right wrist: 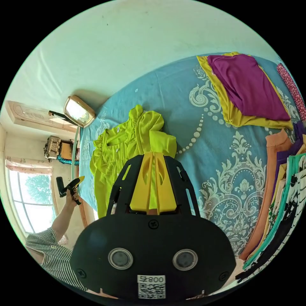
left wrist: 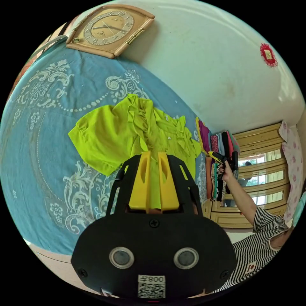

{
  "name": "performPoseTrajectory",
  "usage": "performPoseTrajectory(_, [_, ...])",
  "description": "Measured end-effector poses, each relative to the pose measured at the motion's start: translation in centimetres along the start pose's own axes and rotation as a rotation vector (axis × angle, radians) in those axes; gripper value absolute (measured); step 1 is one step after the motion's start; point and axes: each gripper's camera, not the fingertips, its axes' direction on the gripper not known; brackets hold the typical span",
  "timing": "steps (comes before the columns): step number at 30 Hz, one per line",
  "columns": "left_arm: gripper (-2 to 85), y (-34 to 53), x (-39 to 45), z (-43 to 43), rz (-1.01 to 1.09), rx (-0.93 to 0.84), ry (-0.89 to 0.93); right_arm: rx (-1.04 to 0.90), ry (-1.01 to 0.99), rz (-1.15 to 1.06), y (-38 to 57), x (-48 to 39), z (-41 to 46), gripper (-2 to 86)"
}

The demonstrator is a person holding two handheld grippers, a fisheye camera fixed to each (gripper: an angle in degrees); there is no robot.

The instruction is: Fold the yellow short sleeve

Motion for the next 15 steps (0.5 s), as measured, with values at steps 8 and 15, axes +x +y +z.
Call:
performPoseTrajectory(8, [8.9, 14.8, -6.8, 1.9, -0.119, -0.074, 0.088, -0.074, -0.160, 0.009, 13.5, 2.2, 3.8, 6.6])
performPoseTrajectory(15, [9.5, 25.0, -10.8, 6.8, -0.289, -0.110, 0.213, -0.037, -0.322, 0.107, 23.2, 4.7, 4.2, 6.7])
